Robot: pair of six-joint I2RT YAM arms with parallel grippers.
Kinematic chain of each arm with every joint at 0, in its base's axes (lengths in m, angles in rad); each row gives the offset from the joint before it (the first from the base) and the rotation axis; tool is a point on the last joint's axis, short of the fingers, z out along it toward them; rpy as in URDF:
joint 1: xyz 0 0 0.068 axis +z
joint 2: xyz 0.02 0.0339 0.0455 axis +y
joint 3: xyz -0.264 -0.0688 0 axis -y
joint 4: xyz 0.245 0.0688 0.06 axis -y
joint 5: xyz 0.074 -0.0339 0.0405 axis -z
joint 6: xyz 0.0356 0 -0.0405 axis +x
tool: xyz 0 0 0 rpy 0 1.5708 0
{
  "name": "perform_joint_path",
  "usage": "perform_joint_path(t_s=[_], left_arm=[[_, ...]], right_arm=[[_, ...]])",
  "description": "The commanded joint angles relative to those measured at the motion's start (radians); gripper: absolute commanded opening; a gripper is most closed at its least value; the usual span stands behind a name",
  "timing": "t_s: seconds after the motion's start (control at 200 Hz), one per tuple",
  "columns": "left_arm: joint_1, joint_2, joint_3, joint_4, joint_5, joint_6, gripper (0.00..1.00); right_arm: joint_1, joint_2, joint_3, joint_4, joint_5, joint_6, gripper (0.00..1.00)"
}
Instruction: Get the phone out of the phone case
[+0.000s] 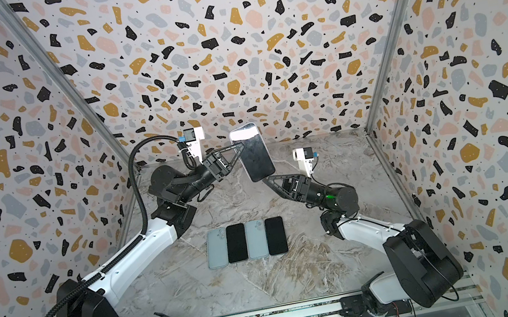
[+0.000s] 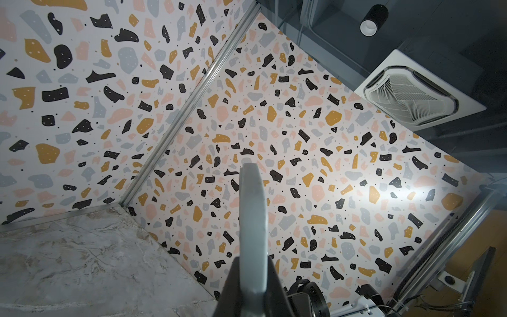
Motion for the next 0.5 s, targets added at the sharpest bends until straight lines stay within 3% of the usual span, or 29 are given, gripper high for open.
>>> perform_joint_path(t_s=[0.0, 0.496], left_arm=[[-0.025, -0.014, -0.025, 0.030, 0.085, 0.024, 0.00], [-0.031, -0.015, -0.072, 0.003, 0.086, 0.085, 0.00]], right_arm=[[-0.016, 0.003, 0.072, 0.238, 0.043, -0.007, 0.66], [-0.031, 0.010, 0.115, 0.204, 0.037, -0.022, 0.64]])
